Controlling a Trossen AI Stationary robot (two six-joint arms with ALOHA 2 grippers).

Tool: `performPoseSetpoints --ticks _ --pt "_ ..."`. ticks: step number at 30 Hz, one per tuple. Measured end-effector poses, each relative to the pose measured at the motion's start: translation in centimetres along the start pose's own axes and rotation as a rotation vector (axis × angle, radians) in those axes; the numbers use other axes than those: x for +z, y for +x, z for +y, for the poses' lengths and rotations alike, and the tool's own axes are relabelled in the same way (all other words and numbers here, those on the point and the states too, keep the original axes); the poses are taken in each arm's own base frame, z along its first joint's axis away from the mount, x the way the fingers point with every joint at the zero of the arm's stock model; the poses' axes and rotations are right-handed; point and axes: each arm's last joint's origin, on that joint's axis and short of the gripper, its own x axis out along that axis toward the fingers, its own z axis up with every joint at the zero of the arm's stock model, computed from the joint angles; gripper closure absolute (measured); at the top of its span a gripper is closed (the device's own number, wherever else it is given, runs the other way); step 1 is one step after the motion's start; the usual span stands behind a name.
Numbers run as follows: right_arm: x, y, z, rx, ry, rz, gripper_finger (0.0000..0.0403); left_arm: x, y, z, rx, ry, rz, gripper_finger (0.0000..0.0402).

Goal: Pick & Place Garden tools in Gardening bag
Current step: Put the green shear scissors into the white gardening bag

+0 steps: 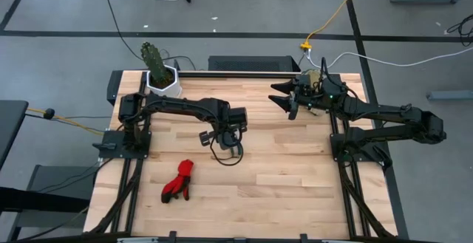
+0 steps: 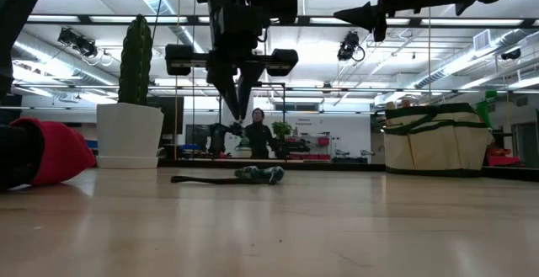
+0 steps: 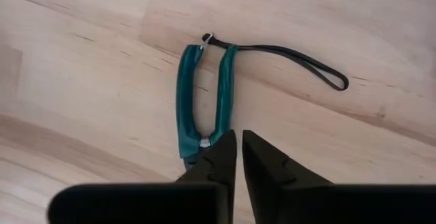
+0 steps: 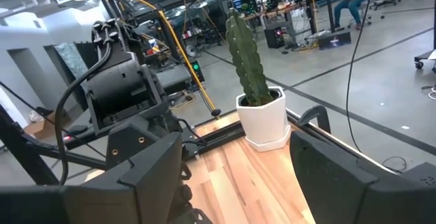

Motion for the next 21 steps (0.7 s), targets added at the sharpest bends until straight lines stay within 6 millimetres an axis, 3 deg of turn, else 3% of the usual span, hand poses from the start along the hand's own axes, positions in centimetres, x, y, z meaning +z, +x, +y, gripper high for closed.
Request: performPoseSetpoints --ticks 11,21 --pt "0.0 0.0 0.1 0.019 -0.007 0.006 0.0127 0.2 0.0 0.0 -0.012 0.003 -0.067 0.0331" --pt "0.9 -2.1 0.7 0.03 -0.036 -0.003 0.0127 0.2 0.0 0.0 -0.013 -0.069 -0.067 0.0248"
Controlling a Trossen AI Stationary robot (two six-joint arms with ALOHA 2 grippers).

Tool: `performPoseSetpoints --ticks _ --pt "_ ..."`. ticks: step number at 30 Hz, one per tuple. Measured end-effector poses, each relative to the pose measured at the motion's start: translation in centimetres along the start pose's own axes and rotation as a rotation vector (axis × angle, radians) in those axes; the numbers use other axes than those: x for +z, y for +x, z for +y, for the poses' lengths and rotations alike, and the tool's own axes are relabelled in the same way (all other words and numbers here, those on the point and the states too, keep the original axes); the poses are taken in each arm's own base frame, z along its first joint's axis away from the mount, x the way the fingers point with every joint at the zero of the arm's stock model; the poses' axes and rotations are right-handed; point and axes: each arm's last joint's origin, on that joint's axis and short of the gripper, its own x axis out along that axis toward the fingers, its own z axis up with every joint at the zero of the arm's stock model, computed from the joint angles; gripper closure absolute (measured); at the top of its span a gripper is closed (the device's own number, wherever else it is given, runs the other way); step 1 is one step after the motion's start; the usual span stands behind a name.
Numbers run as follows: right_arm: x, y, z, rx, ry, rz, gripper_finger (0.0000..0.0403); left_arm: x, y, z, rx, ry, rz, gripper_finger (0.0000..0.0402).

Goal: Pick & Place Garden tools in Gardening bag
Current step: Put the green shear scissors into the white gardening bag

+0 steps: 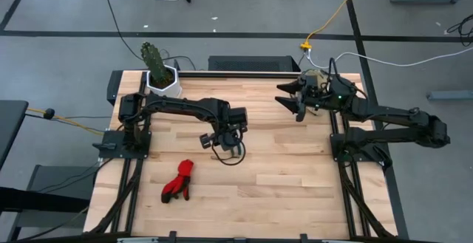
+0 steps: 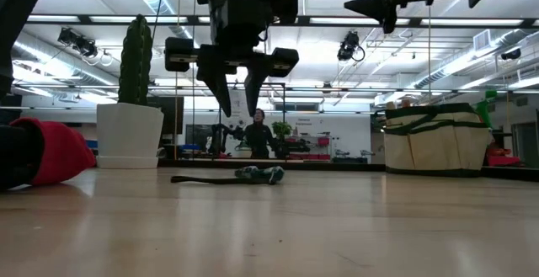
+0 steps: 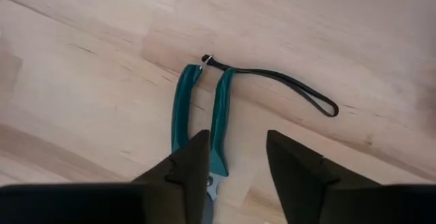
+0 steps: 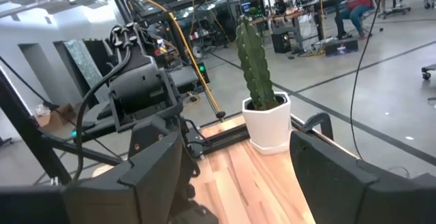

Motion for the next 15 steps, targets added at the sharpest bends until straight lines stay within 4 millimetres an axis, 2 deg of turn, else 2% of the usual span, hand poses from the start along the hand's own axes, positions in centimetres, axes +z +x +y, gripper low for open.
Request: performPoseSetpoints --ticks 8,15 --pt "0.4 -2.3 0.5 -0.011 0.005 0.035 0.0127 0.0 0.0 0.2 0.016 0.003 -0.005 0.0193" --pt "0.6 -2.8 0.6 -0.008 -0.004 0.02 0.0127 0.1 0.0 0.3 0.033 0.007 -0.011 0.0165"
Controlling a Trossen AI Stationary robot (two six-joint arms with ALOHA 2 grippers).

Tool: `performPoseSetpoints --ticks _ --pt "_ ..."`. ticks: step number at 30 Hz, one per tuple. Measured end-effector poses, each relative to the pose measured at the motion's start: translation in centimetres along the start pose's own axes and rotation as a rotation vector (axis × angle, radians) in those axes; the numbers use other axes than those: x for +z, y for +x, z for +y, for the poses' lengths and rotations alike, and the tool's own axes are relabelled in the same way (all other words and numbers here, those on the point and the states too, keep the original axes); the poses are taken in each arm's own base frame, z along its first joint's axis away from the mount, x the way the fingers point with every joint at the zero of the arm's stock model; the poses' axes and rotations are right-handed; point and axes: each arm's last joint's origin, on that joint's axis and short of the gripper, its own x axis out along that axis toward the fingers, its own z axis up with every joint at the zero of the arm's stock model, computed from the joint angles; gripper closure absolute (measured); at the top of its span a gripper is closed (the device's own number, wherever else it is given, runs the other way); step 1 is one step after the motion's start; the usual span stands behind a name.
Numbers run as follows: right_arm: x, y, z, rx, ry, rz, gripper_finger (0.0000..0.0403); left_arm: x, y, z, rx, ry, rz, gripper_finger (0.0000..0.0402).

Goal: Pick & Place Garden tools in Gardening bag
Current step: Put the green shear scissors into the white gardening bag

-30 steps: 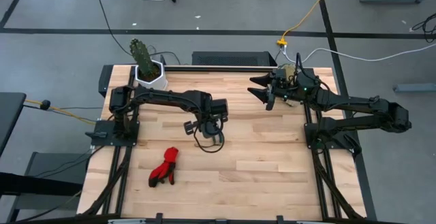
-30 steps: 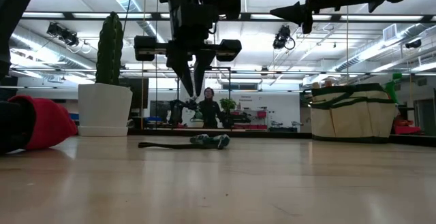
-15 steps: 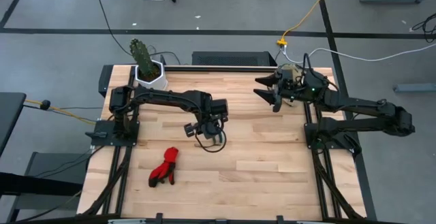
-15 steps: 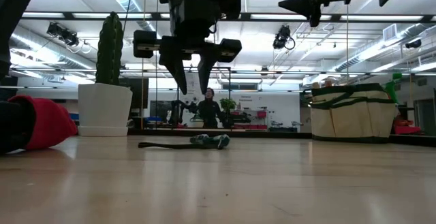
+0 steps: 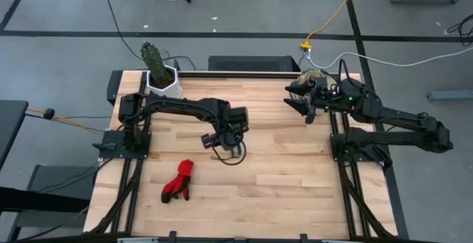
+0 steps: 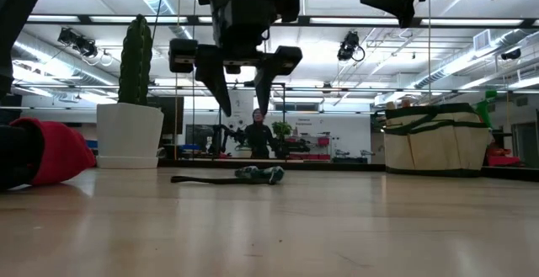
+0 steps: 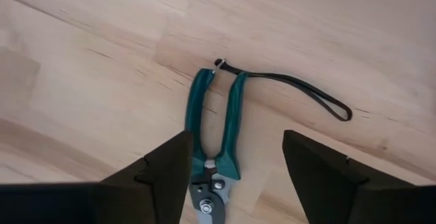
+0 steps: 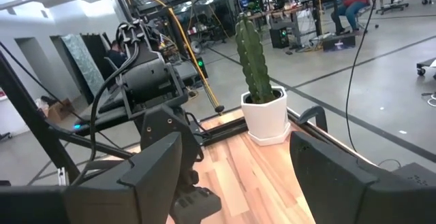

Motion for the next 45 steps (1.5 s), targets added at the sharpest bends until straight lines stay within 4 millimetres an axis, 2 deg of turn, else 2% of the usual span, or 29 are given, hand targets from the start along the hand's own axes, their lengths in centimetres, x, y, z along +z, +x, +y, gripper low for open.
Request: performPoseSetpoints --ticks 6,13,21,37,45 --pt "0.0 0.0 0.0 0.001 0.0 0.001 0.0127 0.0 0.1 0.1 0.013 0.003 -0.008 0.0164" --pt "0.0 0.0 0.1 0.02 -0.022 0.006 0.0127 -0.5 2.1 -1.3 -0.044 0.0 -0.018 0.0165" --pt "0.0 0.0 0.1 0.025 -0.028 0.007 0.0127 -0.5 4.0 -1.6 0.08 0.037 0.077 0.0165" --pt "0.0 0.0 0.1 0.024 -0.028 0.006 0.0127 -0.8 4.0 -1.5 0.063 0.029 0.037 0.0165" --pt "0.0 0.0 0.1 0.024 -0.027 0.008 0.0127 -1.2 6.0 -1.8 -0.009 0.017 0.065 0.0165"
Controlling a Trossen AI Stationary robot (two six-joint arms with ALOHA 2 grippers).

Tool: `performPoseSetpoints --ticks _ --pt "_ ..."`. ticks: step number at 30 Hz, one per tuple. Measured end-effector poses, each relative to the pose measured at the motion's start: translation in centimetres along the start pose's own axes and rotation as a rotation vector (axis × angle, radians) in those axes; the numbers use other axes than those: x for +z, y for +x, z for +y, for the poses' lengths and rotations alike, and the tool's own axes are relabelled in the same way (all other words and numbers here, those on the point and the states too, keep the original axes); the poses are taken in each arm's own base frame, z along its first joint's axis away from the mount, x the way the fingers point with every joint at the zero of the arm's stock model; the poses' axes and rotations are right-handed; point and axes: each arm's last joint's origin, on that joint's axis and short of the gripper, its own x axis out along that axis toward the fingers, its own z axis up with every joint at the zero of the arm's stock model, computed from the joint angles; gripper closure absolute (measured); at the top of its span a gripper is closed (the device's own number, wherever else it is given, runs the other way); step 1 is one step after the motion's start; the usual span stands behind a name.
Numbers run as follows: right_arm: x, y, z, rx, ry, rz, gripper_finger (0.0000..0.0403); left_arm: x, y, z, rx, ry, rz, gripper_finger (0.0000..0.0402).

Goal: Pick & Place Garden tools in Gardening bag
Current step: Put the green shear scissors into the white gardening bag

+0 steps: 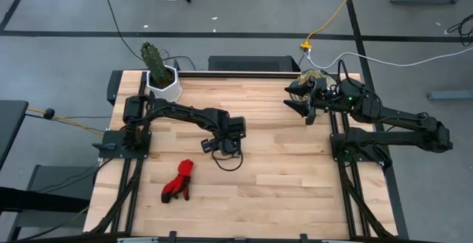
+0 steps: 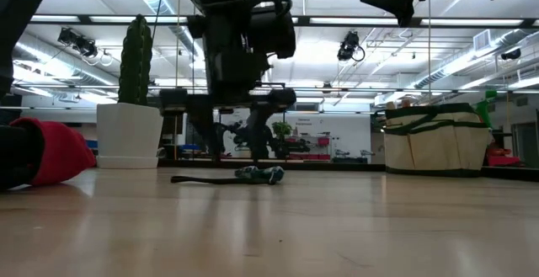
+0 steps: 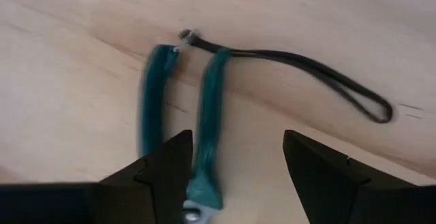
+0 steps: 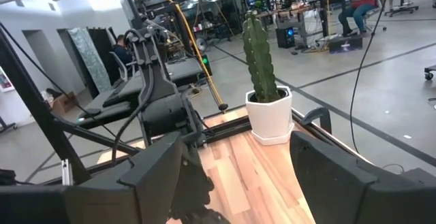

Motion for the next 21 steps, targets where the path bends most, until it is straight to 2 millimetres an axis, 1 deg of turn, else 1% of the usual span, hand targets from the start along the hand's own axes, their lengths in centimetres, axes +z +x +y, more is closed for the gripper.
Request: performPoseSetpoints --ticks 3,9,21 --pt "-0.1 0.0 0.0 -0.002 0.003 0.008 0.0127 -0.1 0.8 0.1 -0.002 0.0 0.006 0.0165" --pt "-0.2 0.0 -0.1 -0.013 0.007 0.021 0.0127 -0.2 1.5 0.4 0.024 0.001 0.046 0.0165" --pt "-0.3 0.0 -0.1 -0.016 0.013 0.028 0.0127 -0.2 2.1 0.3 0.004 0.003 0.057 0.017"
